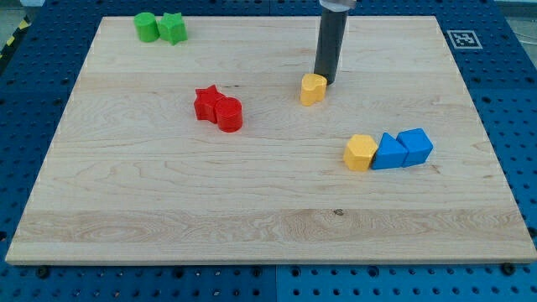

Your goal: Move the yellow heart to the top diagonally left to the yellow heart

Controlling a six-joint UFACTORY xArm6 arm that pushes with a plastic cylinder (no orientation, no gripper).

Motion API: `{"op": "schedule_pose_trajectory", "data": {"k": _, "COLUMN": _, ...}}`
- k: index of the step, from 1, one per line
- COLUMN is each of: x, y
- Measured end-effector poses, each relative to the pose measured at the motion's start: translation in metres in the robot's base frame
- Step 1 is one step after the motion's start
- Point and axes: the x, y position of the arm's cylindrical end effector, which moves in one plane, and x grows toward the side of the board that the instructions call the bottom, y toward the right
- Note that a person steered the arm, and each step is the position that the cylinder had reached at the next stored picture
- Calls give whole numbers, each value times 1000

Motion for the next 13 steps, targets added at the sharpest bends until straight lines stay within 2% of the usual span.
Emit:
{"op": "schedule_pose_trajectory", "data": {"k": 3, "x": 13, "y": 0}}
{"op": "schedule_pose_trajectory", "data": {"k": 10, "x": 3, "y": -32}}
{"op": "schedule_pose_trajectory", "data": {"k": 13, "x": 18, "y": -37}}
